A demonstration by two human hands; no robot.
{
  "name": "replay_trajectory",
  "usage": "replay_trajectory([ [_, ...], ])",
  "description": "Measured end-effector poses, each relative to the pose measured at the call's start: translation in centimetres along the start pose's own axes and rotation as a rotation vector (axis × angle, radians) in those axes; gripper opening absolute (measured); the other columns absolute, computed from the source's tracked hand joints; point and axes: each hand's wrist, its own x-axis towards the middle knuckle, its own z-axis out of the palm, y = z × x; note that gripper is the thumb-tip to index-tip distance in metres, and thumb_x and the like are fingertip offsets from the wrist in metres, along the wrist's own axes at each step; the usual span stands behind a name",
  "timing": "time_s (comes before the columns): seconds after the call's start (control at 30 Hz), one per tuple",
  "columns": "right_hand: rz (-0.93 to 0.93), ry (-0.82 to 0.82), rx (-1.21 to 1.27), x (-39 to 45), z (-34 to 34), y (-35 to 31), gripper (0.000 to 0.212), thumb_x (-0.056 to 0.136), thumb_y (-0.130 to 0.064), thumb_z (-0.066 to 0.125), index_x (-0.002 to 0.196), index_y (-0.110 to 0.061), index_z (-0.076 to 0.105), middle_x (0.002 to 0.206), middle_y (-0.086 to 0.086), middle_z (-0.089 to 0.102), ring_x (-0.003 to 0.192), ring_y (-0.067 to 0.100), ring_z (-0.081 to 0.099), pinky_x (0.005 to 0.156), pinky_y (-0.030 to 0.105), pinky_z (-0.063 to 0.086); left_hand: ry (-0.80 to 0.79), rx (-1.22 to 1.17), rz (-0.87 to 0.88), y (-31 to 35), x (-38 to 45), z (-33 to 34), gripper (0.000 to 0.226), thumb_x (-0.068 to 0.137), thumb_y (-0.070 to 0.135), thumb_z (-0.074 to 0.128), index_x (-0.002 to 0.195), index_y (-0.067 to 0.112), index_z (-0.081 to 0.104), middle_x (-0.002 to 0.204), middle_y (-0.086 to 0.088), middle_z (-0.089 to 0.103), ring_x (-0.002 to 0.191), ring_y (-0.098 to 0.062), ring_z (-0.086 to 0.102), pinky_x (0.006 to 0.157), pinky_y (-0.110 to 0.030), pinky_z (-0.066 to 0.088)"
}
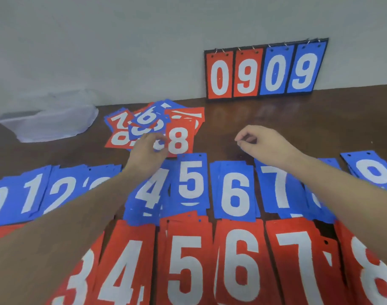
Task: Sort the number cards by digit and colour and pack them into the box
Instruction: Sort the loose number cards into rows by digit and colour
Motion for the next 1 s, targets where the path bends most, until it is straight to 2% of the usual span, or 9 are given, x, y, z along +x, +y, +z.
replay_trajectory([
  [0.1, -0.006, -0.035, -0.013, 2.3, 2.5, -2.7, 0.007, 0.099, -0.027, 0.06, 0.103, -0.031, 0.066, 0.103, -0.016, 0.062, 0.091, 0.0, 0.058, 0.062, 0.008, 0.041, 0.014, -0.034, -0.034, -3.3, 1.3, -2.7, 0.027, 0.1, 0.018, 0.057, 0.126, 0.023, 0.059, 0.135, 0.005, 0.048, 0.108, -0.006, 0.053, 0.075, -0.013, 0.042],
  [0.17, -0.017, -0.047, -0.033, 3.9, 4.2, -4.1, 0.006, 0.099, -0.028, 0.061, 0.1, -0.033, 0.064, 0.107, -0.012, 0.064, 0.094, 0.001, 0.058, 0.07, 0.01, 0.041, 0.026, -0.038, -0.019, -5.2, 2.4, -4.0, 0.024, 0.1, 0.019, 0.055, 0.123, 0.02, 0.06, 0.128, 0.004, 0.052, 0.101, -0.009, 0.056, 0.066, -0.01, 0.041],
  [0.27, -0.016, -0.061, -0.058, 5.7, 6.4, -5.9, 0.006, 0.098, -0.028, 0.061, 0.101, -0.033, 0.063, 0.109, -0.012, 0.062, 0.1, 0.005, 0.059, 0.08, 0.018, 0.047, 0.019, -0.001, -0.02, -7.7, 3.9, -5.2, 0.022, 0.1, 0.022, 0.057, 0.121, 0.023, 0.061, 0.131, 0.004, 0.054, 0.11, -0.012, 0.053, 0.08, -0.011, 0.041],
  [0.33, -0.027, -0.068, -0.076, 6.6, 7.5, -6.9, 0.006, 0.099, -0.028, 0.061, 0.103, -0.03, 0.064, 0.108, -0.012, 0.061, 0.101, 0.006, 0.058, 0.086, 0.022, 0.049, -0.023, 0.098, 0.026, -9.0, 4.8, -5.8, 0.026, 0.1, 0.022, 0.057, 0.125, 0.024, 0.06, 0.136, 0.004, 0.054, 0.125, -0.016, 0.049, 0.099, -0.026, 0.042],
  [0.4, -0.056, -0.065, -0.104, 7.4, 8.4, -7.5, 0.005, 0.098, -0.029, 0.062, 0.101, -0.03, 0.065, 0.107, -0.013, 0.06, 0.102, 0.007, 0.058, 0.09, 0.024, 0.049, -0.089, 0.221, 0.136, -9.8, 5.6, -6.1, 0.027, 0.099, 0.023, 0.058, 0.125, 0.026, 0.06, 0.137, 0.004, 0.055, 0.13, -0.017, 0.047, 0.109, -0.041, 0.041],
  [0.6, -0.064, -0.039, -0.153, 9.8, 10.1, -8.5, 0.008, 0.1, -0.03, 0.06, 0.105, -0.034, 0.062, 0.116, -0.018, 0.055, 0.112, 0.004, 0.049, 0.092, 0.02, 0.042, -0.081, 0.273, 0.272, -10.5, 9.3, -6.2, 0.028, 0.098, 0.032, 0.059, 0.124, 0.024, 0.06, 0.135, 0.006, 0.057, 0.13, -0.018, 0.048, 0.107, -0.047, 0.042],
  [0.8, -0.031, 0.0, -0.197, 12.9, 10.4, -8.2, 0.027, 0.099, -0.033, 0.06, 0.125, -0.03, 0.059, 0.137, -0.01, 0.056, 0.126, 0.01, 0.049, 0.102, 0.028, 0.045, -0.196, 0.391, 0.357, -9.4, 12.3, -4.7, 0.053, 0.105, 0.049, 0.041, 0.152, 0.026, 0.039, 0.161, 0.004, 0.035, 0.148, -0.017, 0.031, 0.118, -0.037, 0.026],
  [0.9, -0.05, -0.033, -0.247, 14.2, 10.3, -7.8, 0.044, 0.099, -0.046, 0.056, 0.141, -0.034, 0.049, 0.149, -0.01, 0.049, 0.136, 0.012, 0.044, 0.109, 0.034, 0.043, -0.202, 0.501, 0.37, -9.5, 12.5, -4.1, 0.054, 0.106, 0.052, 0.032, 0.155, 0.032, 0.033, 0.163, 0.006, 0.031, 0.149, -0.015, 0.029, 0.118, -0.038, 0.023],
  [1.0, -0.23, -0.238, -0.334, 14.4, 10.3, -7.7, 0.063, 0.093, -0.073, 0.043, 0.149, -0.044, 0.04, 0.159, -0.018, 0.036, 0.147, 0.006, 0.03, 0.119, 0.04, 0.031, -0.141, 0.556, 0.366, -10.0, 12.1, -4.2, 0.053, 0.105, 0.054, 0.031, 0.152, 0.034, 0.038, 0.16, 0.009, 0.037, 0.145, -0.015, 0.035, 0.115, -0.04, 0.027],
])
